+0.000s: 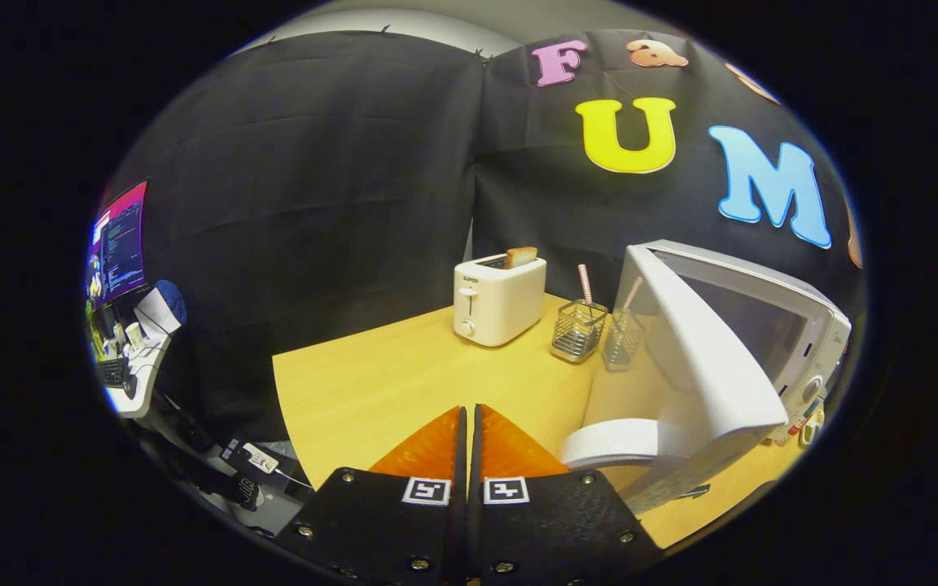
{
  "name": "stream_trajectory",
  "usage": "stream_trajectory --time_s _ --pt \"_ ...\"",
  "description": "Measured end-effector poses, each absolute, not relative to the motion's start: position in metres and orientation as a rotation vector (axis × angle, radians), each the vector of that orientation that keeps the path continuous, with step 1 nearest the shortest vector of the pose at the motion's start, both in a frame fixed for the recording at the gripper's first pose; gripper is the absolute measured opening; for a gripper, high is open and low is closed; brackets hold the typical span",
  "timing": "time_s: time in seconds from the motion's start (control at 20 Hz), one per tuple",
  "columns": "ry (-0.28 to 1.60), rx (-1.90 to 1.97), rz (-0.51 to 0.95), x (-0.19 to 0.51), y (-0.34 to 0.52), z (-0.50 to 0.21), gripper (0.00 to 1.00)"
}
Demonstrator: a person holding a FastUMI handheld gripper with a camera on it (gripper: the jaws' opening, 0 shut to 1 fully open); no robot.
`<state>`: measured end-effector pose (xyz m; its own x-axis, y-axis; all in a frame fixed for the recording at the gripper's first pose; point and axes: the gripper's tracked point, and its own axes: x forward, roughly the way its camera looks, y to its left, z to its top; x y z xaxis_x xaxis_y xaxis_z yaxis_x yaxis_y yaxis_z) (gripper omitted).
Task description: Open the microwave, put the food inside, and close the microwave door.
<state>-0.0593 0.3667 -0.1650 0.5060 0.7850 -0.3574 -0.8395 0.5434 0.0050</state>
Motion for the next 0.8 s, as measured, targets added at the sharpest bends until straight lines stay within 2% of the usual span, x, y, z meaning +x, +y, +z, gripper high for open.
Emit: stream_trajectory --time_s 0.25,0.8 --pt "0.338 -0.188 0.855 -0.009 0.331 -0.171 0.01" --pt "0.368 -0.086 0.446 0.124 0.233 -0.179 0.01"
